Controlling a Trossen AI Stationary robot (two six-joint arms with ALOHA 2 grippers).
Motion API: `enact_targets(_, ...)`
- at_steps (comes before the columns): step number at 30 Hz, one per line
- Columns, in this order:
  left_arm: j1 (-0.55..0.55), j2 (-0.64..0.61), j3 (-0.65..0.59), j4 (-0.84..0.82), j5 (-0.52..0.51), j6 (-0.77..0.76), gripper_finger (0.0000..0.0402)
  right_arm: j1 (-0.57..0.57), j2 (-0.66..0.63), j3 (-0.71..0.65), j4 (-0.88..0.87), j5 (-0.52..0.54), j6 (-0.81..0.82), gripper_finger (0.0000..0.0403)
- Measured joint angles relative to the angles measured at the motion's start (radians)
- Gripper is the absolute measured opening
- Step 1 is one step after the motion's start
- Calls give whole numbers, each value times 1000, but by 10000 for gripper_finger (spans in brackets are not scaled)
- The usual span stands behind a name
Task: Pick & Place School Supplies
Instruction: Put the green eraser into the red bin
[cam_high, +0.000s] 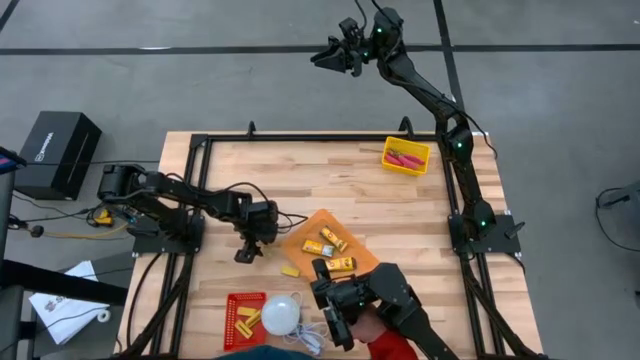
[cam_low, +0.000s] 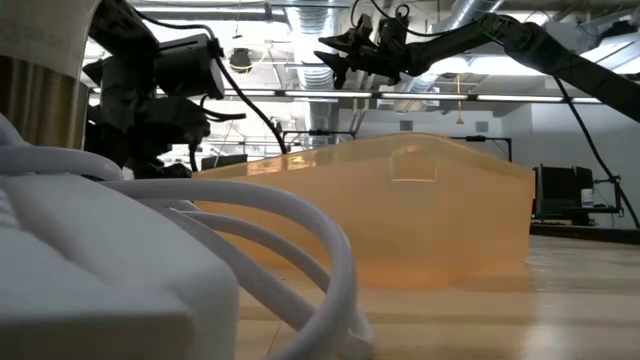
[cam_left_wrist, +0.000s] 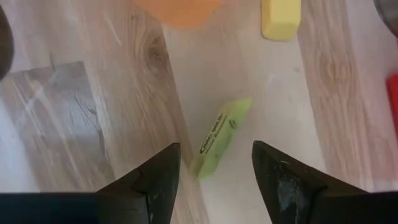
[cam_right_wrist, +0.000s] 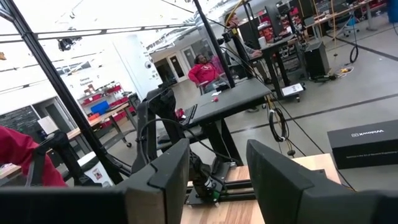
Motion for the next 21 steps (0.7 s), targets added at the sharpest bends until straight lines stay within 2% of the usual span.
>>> enact_targets(7,0,0,-26,77,5,-46,177,0,0,0,0,0,-3,149)
enact_targets(14,-11,7,-79,135,-1,-63,131,0,0,0,0,1,-3,152)
enact_targets(18,-37,39,-91,153,-7,-76,94,0,0,0,0,1,-3,152)
enact_targets(21,-43,52,-91,171,-3,-135,42,-1,0,0,0,2,-2,150)
